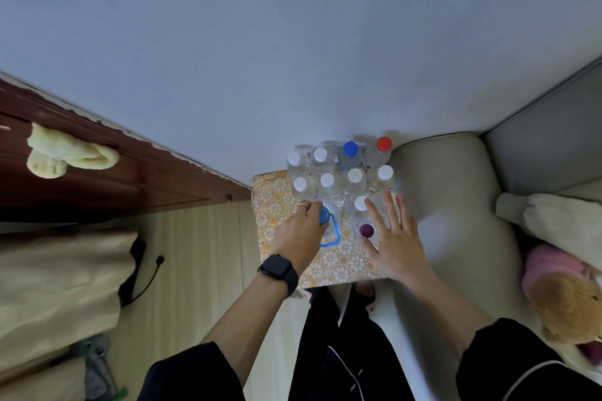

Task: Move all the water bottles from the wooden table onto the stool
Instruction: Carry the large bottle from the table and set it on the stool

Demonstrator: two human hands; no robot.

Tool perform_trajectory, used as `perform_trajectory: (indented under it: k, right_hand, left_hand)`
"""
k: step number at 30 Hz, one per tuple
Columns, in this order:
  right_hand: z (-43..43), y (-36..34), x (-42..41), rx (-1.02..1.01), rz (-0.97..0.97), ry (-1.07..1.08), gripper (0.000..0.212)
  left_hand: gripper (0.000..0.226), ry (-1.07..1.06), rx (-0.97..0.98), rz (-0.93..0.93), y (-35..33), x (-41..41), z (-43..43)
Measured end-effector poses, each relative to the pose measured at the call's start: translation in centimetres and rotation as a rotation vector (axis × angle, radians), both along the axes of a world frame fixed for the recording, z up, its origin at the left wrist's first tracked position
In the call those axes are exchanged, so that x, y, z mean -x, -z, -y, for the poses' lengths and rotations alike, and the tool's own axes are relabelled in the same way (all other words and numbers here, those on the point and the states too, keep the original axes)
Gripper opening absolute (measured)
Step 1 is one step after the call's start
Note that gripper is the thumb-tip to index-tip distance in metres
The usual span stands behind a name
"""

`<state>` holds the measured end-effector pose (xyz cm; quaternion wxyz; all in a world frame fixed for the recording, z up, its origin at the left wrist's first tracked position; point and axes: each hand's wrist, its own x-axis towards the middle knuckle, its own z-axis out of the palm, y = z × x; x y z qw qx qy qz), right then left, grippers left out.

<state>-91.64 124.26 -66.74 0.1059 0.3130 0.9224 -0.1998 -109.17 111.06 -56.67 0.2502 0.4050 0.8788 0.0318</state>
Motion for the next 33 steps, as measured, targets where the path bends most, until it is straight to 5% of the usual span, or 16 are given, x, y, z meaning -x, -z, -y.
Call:
perform_trajectory:
  k: [33]
  right_hand:
    - [0.2,-1.0,0.4,0.009,0.1,0.022,0.068]
  left_hand:
    - [0.04,-0.096,-0.041,0.087,0.9,-0.9,0.2]
